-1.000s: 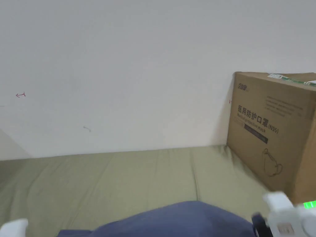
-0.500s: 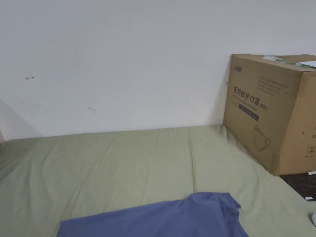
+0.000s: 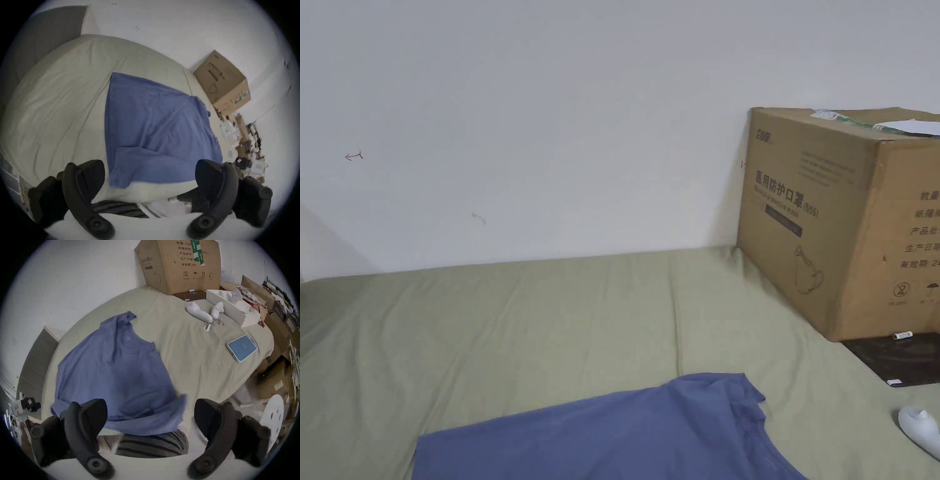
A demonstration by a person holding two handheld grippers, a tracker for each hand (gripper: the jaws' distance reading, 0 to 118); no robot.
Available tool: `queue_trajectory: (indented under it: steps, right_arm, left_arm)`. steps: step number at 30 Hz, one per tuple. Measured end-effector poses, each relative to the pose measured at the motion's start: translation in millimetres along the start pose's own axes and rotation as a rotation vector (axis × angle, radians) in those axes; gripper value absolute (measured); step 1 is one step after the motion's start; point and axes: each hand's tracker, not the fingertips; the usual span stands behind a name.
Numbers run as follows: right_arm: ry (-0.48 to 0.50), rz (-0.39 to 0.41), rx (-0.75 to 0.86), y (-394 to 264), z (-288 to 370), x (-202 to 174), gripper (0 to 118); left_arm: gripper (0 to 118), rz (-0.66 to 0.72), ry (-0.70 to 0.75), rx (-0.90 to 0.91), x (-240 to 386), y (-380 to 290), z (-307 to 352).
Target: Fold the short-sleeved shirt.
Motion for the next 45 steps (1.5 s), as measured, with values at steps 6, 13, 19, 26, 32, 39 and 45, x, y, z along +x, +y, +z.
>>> queue_trajectory:
  steps: [6, 13, 19, 26, 32, 39, 45]
  right_arm:
    - [0.088, 0.044, 0.159, 32, 19, -44, 109]
    - [0.299, 0.174, 0.341, 86, 21, -118, 53]
    - [0.357, 0.165, 0.326, 120, -17, -158, 0]
    - [0.336, 0.232, 0.198, 134, -73, -169, 0]
    - [0.294, 0.231, 0.119, 142, -115, -152, 0]
    - [0.236, 0.230, 0.100, 203, -170, -128, 0]
    - [0.076, 0.149, -0.074, 301, -264, -121, 77]
  left_arm:
    - [111, 0.037, -0.022, 0.141, 18, 14, 26]
    - [34, -0.101, 0.046, 0.350, 59, 60, 27]
    - [1, -0.135, 0.141, 0.294, 38, 131, -37]
    - [102, 0.043, 0.243, -0.031, -57, 225, -180]
    - [108, -0.017, 0.344, -0.087, -84, 239, -248]
    - [0, -0.268, 0.388, -0.020, -27, 214, -246]
    - [0, -0.330, 0.219, 0.056, 19, 205, -194]
